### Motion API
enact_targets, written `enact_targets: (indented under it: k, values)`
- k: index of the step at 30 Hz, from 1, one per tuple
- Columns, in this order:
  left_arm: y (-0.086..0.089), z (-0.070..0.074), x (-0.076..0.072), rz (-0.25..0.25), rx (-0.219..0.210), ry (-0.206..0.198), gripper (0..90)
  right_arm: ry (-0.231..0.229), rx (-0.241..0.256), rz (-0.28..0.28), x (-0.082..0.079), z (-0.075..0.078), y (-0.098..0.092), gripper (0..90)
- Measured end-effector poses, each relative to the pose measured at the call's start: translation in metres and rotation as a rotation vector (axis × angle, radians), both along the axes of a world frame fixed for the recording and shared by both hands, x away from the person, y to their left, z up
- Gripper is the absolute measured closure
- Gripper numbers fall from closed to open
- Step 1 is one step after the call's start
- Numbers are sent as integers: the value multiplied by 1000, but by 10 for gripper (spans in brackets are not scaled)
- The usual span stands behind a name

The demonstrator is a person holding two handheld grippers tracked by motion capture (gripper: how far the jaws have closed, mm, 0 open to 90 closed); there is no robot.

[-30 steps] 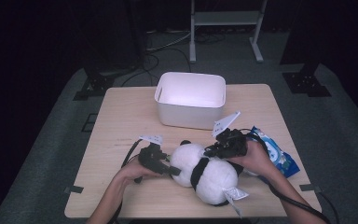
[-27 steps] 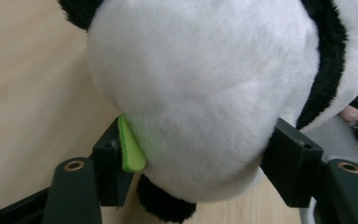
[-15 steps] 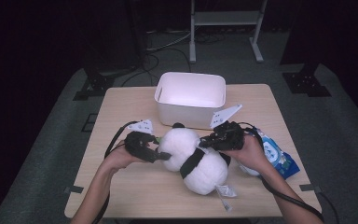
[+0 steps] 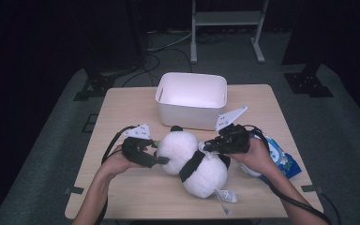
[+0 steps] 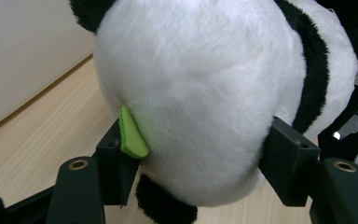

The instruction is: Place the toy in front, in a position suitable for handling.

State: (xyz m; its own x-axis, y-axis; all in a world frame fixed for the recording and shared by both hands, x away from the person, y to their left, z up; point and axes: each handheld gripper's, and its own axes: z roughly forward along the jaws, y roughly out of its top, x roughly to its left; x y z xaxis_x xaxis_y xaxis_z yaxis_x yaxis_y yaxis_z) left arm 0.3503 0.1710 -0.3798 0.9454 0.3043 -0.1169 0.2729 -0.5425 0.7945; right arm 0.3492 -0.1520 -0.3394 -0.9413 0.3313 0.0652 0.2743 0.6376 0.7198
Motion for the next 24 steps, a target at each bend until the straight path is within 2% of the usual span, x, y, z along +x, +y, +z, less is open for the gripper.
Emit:
enact_targets:
  k: [7, 13, 16, 18, 24]
  values:
    - [3, -3, -3, 8, -8, 2, 346, 11, -4, -30, -11, -2, -19, 808]
    - [5, -5, -4, 8, -13, -2, 346, 48, 11, -73, -20, -17, -46, 807]
    - [4, -4, -5, 8, -13, -1, 346, 63, 11, -86, -20, -23, -52, 807]
    - [3, -4, -5, 8, -12, -3, 346, 81, 9, -106, -18, -32, -60, 807]
    - [3, -3, -6, 7, -10, -5, 345, 123, 7, -146, -9, -49, -69, 807]
